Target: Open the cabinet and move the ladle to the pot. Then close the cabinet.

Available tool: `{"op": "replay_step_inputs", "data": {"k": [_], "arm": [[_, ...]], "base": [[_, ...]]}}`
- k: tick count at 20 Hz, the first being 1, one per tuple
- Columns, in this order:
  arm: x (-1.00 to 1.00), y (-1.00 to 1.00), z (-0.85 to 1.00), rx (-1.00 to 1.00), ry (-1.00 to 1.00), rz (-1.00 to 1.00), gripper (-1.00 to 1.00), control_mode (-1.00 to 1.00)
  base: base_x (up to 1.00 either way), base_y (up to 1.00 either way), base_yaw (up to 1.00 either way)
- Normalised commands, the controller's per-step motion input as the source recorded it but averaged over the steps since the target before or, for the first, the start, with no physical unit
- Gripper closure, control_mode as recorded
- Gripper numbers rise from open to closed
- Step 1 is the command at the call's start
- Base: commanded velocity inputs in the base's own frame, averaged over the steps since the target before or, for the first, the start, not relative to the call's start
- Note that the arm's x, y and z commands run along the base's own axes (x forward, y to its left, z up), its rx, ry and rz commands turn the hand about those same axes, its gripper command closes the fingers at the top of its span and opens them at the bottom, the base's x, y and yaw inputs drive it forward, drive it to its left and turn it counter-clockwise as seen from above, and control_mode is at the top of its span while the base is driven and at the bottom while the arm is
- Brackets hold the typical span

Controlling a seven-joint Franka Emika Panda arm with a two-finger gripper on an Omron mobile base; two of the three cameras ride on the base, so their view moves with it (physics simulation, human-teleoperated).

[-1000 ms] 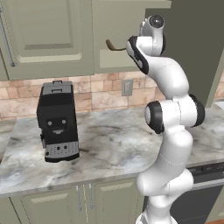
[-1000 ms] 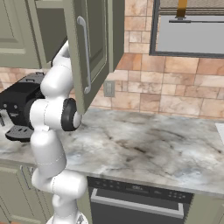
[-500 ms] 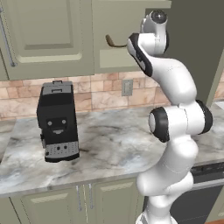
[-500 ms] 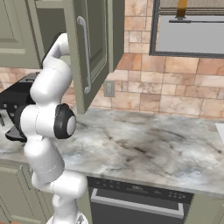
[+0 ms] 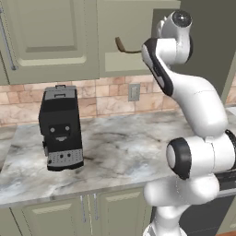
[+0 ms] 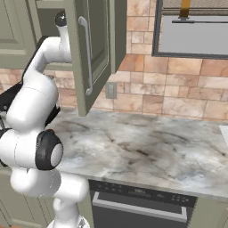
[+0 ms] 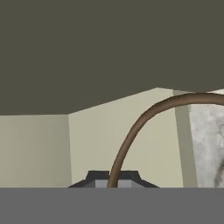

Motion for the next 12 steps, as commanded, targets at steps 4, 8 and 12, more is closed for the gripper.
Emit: {"op": "replay_step_inputs", "data": {"k": [4, 8, 12], "arm": [[-1.00, 0.02, 0.15, 0.00, -0.07, 0.00, 1.00, -1.00], [-1.00, 0.00, 0.21, 0.00, -0.02, 0.00, 1.00, -1.00], [-1.00, 0.15, 0.32, 0.00, 0.00, 0.00, 1.00, -1.00]], "base": [[0.00, 0.00, 0.00], [0.00, 0.00, 0.00], [0.00, 0.00, 0.00]]}}
